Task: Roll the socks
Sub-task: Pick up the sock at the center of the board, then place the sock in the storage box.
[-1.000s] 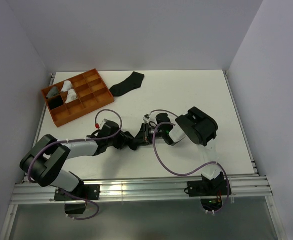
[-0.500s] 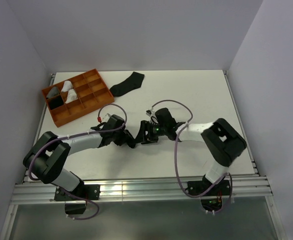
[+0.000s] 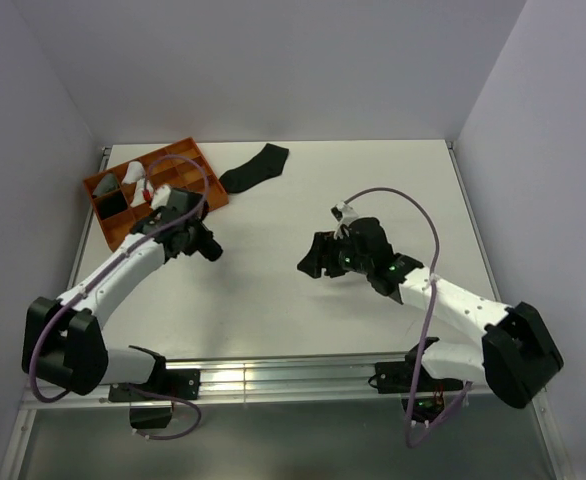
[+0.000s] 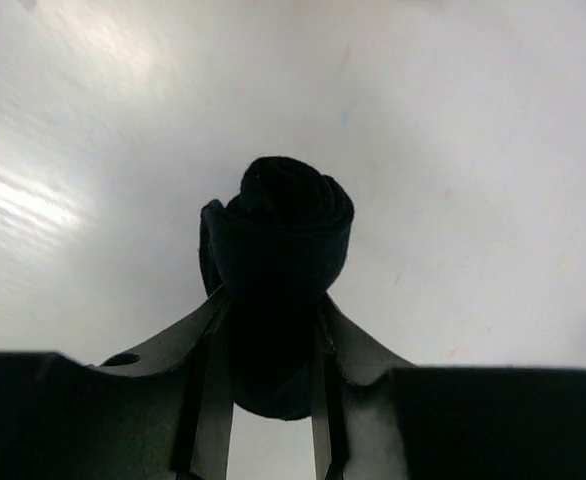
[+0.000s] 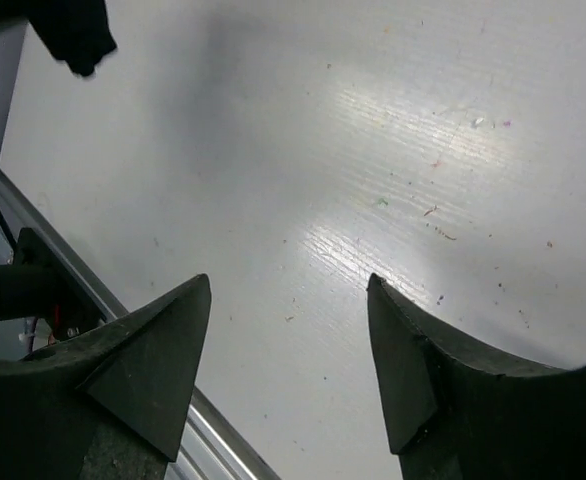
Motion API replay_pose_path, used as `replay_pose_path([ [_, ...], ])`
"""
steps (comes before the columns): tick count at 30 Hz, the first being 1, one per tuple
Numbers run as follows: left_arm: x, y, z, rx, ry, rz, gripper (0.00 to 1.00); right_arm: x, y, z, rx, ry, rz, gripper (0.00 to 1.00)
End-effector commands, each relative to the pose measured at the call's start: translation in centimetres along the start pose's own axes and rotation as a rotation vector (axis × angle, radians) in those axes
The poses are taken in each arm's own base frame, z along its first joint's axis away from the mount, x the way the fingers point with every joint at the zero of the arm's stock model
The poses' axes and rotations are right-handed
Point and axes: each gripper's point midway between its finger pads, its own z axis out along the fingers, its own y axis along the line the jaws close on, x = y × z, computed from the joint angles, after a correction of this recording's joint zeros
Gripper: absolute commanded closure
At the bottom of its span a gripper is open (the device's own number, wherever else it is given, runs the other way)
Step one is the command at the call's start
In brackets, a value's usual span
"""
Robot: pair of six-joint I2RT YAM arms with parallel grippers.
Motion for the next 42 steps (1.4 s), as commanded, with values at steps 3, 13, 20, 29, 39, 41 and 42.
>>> replay_pose_path([
  [3,-8.9,2.4,-3.2,-0.069,-0.196,0.077,1.00,-3.1,1.3,-2.0,-0.061,-0.199,-0.103,0.27],
  [13,-20.5,8.0,-2.1,-0.126,-0.291,0.078,1.00,-2.9,1.1,-3.0,-0.075,-0.267,-0.124,0.26],
  [20,-24.5,10.3,0.6,-0.176,-0.388,0.297,1.00,-2.1,2.4,-3.2,-0.096,-0.284,-0.195,0.26],
  [29,-26.4,11.2,2.7,-0.205,-0.411,0.601,1.00,-1.8,2.6,-3.2,-0.070,-0.301,-0.242,0.26],
  [39,-23.0,9.2,5.1,0.078,-0.200,0.737,1.00,-1.5,2.7,-3.1,-0.048,-0.303,-0.266,0.27],
  [41,-22.8,10.2,5.5,0.113,-0.161,0.702,1.00,-1.5,2.8,-3.0,-0.043,-0.303,-0.270,0.27],
  [42,-22.4,10.7,5.7,0.116,-0.142,0.698,1.00,-1.5,2.8,-3.0,-0.042,-0.302,-0.274,0.27],
])
